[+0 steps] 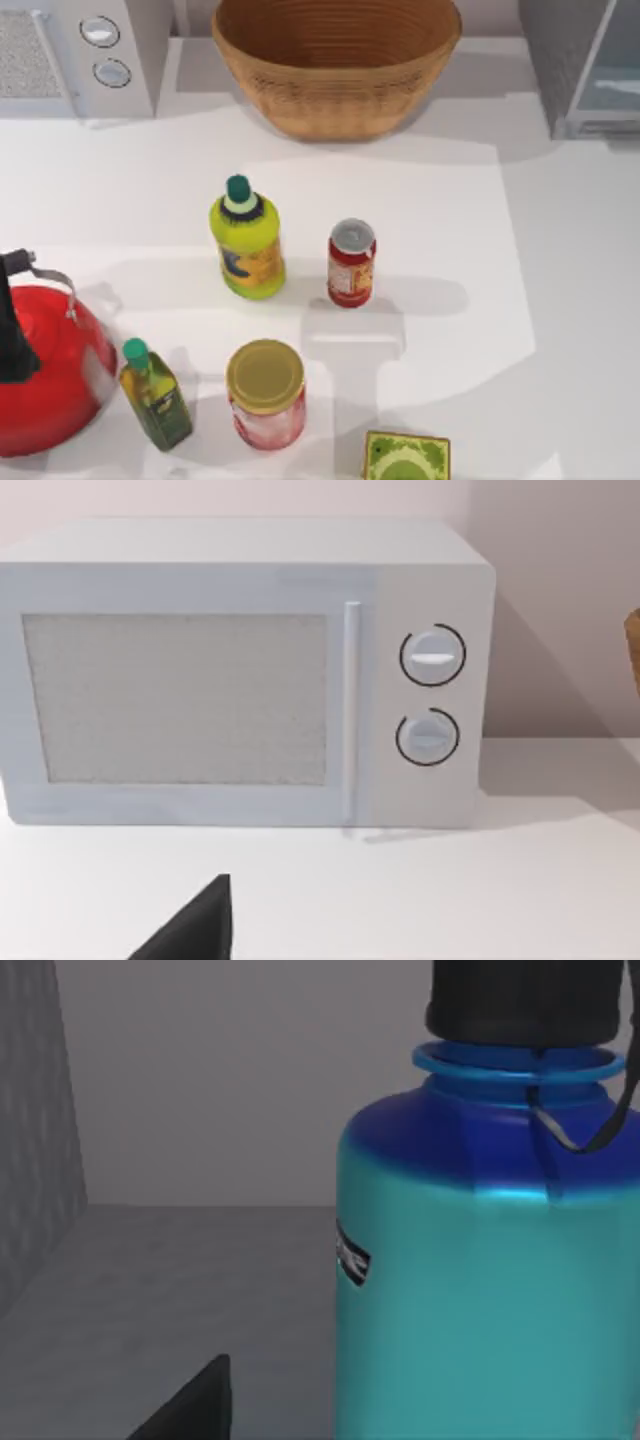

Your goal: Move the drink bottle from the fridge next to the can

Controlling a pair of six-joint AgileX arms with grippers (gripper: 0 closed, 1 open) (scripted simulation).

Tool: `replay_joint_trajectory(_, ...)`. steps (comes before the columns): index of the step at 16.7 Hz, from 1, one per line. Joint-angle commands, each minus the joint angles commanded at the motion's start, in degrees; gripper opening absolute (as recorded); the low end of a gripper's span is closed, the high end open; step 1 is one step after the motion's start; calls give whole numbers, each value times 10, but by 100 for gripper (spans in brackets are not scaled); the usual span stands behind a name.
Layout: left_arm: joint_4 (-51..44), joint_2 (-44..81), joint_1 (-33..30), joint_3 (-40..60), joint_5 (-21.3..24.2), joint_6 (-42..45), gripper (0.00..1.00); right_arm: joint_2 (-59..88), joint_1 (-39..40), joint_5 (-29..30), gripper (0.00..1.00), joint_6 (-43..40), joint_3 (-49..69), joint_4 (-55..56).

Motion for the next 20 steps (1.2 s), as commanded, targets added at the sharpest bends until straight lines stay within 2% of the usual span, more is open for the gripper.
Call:
replay_joint_trajectory(3, 0, 0, 0, 0, 0, 0, 100, 11, 1, 3, 100, 0, 22, -10)
replay_joint_trajectory(10, 0, 0, 0, 0, 0, 0, 100, 77, 11, 14, 100, -1, 161, -80)
replay_joint_trajectory(15, 0, 0, 0, 0, 0, 0, 100, 85, 13, 16, 100, -1, 176, -89)
replay_joint_trajectory(20, 0, 0, 0, 0, 0, 0, 100, 85, 13, 16, 62, -1, 176, -89)
